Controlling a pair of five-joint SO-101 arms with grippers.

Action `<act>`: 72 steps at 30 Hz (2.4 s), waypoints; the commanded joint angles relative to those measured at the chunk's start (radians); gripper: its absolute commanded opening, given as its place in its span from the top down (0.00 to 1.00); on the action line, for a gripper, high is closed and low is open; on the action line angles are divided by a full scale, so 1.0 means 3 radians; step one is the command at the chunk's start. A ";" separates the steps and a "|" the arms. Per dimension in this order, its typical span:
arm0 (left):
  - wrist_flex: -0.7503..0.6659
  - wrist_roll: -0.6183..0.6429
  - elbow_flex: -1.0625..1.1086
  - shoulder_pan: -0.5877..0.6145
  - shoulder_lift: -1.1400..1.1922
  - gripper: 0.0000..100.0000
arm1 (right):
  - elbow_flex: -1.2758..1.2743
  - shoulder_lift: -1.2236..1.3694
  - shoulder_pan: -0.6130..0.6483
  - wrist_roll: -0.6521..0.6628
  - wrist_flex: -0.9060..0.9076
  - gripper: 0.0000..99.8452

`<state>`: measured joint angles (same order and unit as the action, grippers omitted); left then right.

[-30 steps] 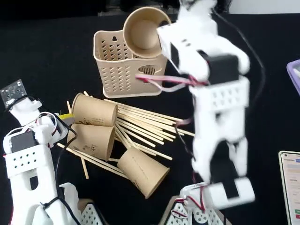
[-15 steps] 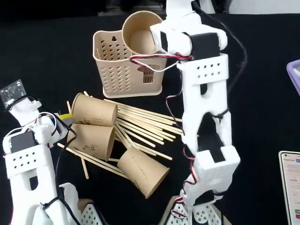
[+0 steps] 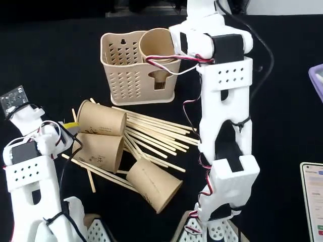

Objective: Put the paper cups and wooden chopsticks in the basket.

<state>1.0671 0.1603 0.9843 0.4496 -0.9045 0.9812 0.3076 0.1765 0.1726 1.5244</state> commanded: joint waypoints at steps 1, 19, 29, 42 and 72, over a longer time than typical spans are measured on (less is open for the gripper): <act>0.0005 0.0026 -0.0217 0.0033 -0.0066 0.67 | 0.0478 -0.0212 -0.0010 -0.0026 0.0225 0.77; 0.0005 0.0026 -0.0217 0.0033 -0.0066 0.67 | -0.2319 -0.2892 0.0010 0.0982 0.0783 0.76; 0.0000 0.0026 -0.0207 0.0033 -0.0066 0.67 | -0.5756 -0.5030 0.0481 0.2153 0.0015 0.76; 0.0000 0.0026 -0.0217 0.0033 -0.0066 0.67 | -0.6380 -0.5214 0.1565 0.2373 0.0491 0.76; -0.0118 0.0026 -0.0187 0.0033 -0.0066 0.67 | -0.6232 -0.4304 0.1954 0.2209 0.0056 1.00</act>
<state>1.0457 0.1603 0.9843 0.4496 -0.9045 -0.9214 -0.9106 0.7549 0.9260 1.5904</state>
